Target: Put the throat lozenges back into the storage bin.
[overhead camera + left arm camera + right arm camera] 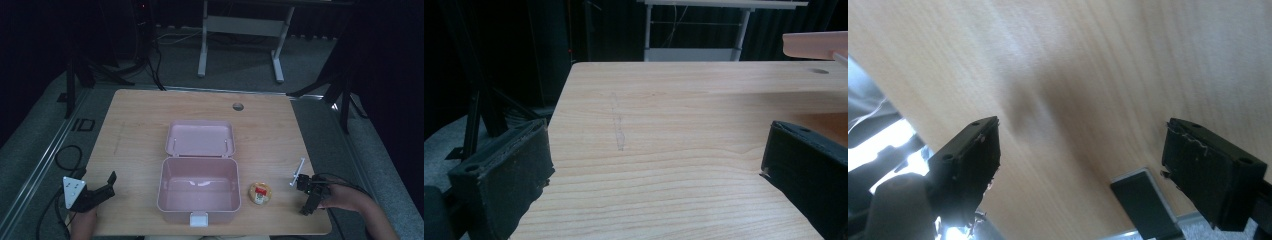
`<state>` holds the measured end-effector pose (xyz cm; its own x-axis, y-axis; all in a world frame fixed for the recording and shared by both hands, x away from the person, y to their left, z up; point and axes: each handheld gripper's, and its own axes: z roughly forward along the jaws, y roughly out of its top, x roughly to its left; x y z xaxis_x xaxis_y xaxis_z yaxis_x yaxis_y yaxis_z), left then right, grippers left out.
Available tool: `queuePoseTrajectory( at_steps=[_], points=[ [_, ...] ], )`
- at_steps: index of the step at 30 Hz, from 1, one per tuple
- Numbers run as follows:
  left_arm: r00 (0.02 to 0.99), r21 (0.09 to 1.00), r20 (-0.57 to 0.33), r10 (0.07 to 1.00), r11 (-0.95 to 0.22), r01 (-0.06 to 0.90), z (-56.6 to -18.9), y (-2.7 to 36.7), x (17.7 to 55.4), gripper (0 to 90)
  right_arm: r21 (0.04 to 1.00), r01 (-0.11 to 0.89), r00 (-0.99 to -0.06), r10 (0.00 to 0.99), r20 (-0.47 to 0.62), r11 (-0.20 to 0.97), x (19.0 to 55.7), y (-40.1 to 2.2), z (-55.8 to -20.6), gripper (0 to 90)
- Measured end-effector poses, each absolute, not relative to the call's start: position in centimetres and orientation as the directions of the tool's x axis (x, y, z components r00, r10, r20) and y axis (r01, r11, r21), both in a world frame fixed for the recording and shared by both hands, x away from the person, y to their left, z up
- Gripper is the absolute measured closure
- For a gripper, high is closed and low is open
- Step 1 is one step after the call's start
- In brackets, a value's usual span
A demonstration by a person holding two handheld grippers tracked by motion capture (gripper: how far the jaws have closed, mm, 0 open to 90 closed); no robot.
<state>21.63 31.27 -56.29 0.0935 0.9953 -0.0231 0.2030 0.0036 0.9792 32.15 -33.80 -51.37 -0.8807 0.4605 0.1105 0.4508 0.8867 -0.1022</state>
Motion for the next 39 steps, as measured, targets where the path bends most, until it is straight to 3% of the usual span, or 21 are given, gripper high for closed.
queuePoseTrajectory(
  at_steps=[8,16,39],
  points=[
    [0.095,0.979,-0.02,0.995,0.001,0.204,-56.3,31.3,21.6,0.3,-0.088,0.387,-0.914,0.395,0.094,0.918,32.0,-31.6,-51.1,13.8],
    [0.096,0.979,-0.022,0.995,0.003,0.204,-56.3,31.3,21.6,0.3,-0.076,0.312,-0.945,0.317,0.08,0.947,32.4,-28.9,-51.3,18.9],
    [0.095,0.979,-0.022,0.995,0.002,0.202,-56.3,31.3,21.6,0.3,-0.078,0.144,-0.987,0.148,0.058,0.987,33.4,-20.7,-51.5,16.6]
  ],
)
